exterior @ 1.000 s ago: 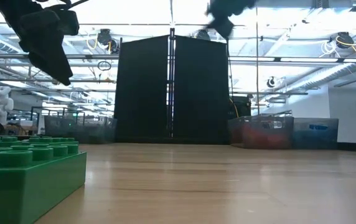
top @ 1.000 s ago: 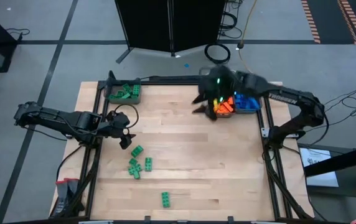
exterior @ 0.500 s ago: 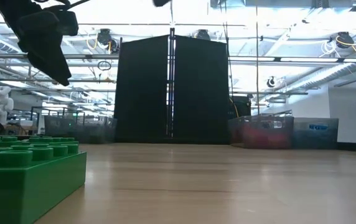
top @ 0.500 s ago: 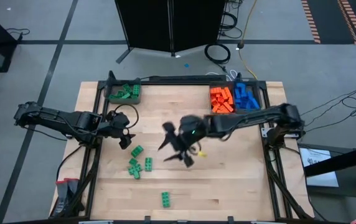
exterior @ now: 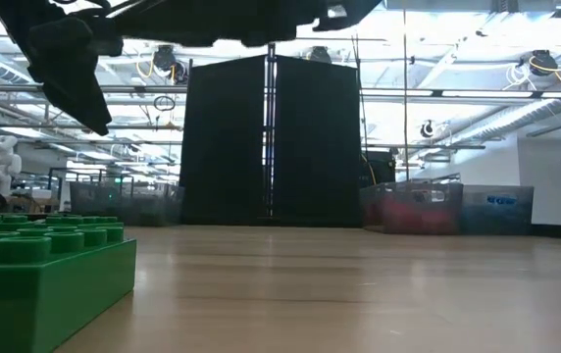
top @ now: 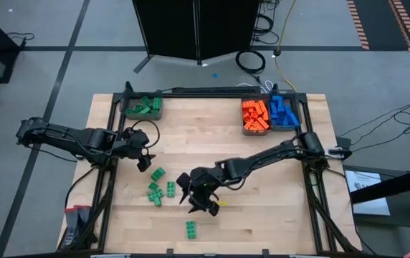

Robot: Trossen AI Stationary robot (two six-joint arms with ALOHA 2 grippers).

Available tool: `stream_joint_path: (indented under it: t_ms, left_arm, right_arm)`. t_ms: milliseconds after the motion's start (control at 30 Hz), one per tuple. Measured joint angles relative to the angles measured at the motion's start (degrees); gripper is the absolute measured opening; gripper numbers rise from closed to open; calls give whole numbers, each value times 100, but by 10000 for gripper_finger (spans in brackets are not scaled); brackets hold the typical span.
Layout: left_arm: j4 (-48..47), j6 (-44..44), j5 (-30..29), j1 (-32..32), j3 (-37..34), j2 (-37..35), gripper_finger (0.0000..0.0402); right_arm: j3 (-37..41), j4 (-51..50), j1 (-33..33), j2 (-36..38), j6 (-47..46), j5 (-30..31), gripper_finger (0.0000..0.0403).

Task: Sort blocks
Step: Put the green game piece into the left black bin

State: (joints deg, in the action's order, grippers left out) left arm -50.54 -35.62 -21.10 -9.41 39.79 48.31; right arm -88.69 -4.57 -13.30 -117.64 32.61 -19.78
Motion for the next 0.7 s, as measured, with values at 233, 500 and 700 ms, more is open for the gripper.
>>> stream_joint_path:
  t_ms: [233,500,700]
  left_arm:
    - [-11,0,0,0,0,2,343]
    - [-11,-7,0,0,0,2,343]
    - [-11,-7,0,1,0,4,343]
  right_arm:
    - [-316,-29,-127,-464,653,-176,215]
    - [-650,-3,-279,-964,911,-204,215]
    - [-816,3,-393,-1276,1180,-462,215]
